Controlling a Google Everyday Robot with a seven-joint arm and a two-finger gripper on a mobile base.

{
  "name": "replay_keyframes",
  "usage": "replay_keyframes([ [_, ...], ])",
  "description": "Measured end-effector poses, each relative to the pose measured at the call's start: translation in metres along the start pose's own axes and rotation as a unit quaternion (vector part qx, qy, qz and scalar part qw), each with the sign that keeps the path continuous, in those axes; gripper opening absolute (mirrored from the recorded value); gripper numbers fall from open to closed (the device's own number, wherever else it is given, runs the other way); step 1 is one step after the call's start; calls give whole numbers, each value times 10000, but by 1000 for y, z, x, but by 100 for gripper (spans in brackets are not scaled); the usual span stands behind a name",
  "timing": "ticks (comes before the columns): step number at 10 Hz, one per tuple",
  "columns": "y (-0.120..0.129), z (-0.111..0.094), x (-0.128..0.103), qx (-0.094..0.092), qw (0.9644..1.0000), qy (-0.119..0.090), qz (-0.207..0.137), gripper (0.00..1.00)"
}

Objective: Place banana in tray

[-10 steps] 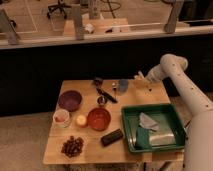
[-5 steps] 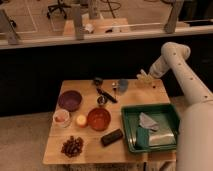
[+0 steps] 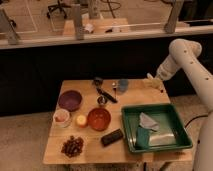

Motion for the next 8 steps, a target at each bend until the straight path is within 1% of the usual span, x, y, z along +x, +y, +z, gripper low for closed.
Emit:
replay_keyframes([
  [3,-1,-1,2,4,10000,-4,16,0],
  [4,-2,2,0,-53,9999,-77,-59,0],
  [5,-5,5,1,-175,9995,-226,-133,0],
  [6,-4,7,6,-286,9988,-364,-188,0],
  [8,2,5,26,-429,9972,-561,-254,0],
])
